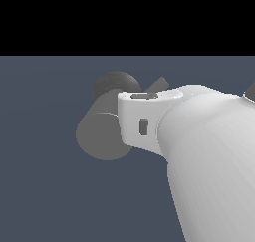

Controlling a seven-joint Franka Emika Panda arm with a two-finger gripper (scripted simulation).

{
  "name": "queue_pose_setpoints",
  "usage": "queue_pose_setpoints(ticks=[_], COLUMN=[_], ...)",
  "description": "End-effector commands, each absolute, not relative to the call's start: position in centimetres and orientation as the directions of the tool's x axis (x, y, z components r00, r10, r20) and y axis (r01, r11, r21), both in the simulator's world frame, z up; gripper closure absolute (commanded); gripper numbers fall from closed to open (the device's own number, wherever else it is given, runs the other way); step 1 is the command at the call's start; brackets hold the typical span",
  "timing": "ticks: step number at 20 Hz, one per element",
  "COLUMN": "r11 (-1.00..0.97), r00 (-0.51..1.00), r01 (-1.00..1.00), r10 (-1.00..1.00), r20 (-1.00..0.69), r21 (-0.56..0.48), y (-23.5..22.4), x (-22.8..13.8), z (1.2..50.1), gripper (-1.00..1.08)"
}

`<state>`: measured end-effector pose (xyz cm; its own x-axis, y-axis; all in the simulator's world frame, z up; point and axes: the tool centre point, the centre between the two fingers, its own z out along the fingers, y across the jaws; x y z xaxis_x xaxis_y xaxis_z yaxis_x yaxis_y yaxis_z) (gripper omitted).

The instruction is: Turn on the faucet by rotating a designated handle.

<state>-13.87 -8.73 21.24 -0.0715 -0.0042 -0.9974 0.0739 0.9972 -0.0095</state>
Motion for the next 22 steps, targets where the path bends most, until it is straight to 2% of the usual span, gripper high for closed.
queue_pose_setpoints(ticks=[1, 4, 5, 22], r11=[1.000, 1.000, 0.998, 0.999], r00=[-0.007, -0.003, -0.069, -0.023], r01=[0.025, 0.023, 0.070, 0.037], r10=[-0.010, -0.010, -0.005, -0.009], r20=[-1.000, -1.000, -0.998, -1.000], r21=[-0.010, -0.010, -0.010, -0.010], y=[-5.9, -5.5, -7.9, -2.1], x=[-13.3, -13.3, -13.7, -13.2], z=[24.4, 25.0, 22.0, 26.3], gripper=[1.08, 1.08, 1.08, 1.08])
